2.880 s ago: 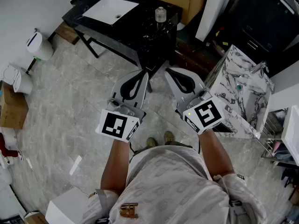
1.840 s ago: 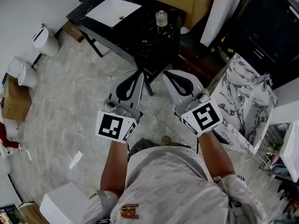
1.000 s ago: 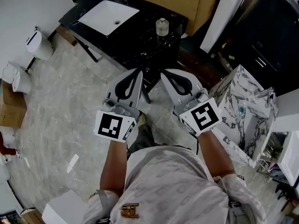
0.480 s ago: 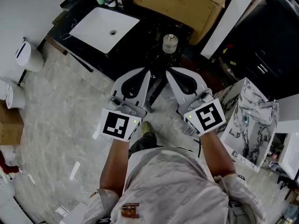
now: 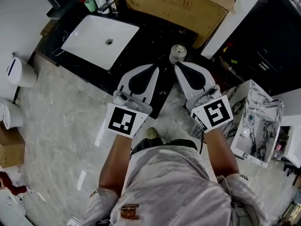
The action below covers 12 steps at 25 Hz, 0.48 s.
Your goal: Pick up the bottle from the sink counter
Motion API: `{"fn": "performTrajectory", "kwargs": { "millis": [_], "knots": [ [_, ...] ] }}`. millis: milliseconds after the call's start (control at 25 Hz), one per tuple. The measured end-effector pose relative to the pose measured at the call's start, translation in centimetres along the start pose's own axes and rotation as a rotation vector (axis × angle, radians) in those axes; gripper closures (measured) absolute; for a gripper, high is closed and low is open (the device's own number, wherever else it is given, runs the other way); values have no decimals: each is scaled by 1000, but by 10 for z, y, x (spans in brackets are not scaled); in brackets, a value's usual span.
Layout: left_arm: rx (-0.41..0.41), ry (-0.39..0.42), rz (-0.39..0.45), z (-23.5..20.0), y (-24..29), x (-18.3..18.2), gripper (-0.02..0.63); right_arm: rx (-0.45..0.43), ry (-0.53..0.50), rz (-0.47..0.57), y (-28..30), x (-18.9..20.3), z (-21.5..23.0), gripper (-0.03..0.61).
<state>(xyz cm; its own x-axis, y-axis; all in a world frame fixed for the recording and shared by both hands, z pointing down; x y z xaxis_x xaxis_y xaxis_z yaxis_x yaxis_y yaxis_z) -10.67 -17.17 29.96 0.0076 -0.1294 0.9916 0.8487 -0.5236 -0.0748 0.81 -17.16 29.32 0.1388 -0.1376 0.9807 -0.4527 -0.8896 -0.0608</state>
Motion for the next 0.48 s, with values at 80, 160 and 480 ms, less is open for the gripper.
{"fn": "performTrajectory", "kwargs": {
  "millis": [80,160,480],
  "knots": [
    [17,-10,0,-10,3,2,614,17,-7,-7,10,0,2,577],
    [26,-18,2,-20,6,5,614,27,-17,-17,19,1,4,576],
    [41,-36,2,-42,23,17,614,39,-21,-56,46,14,18,525]
  ]
}}
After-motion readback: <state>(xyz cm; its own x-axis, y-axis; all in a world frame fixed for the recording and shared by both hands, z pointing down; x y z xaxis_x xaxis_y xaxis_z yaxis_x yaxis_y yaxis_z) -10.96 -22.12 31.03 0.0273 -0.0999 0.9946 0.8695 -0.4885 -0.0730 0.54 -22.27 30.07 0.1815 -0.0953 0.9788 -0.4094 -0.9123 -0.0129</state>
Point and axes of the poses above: the fingertips, and each gripper's own axes: y forward along the fingers, z to its right, x out of its underside, the point moved 5 cm from there along -y, backward along the fingers, and after that the axes turned 12 degrees about x, right-handed, at the moved point
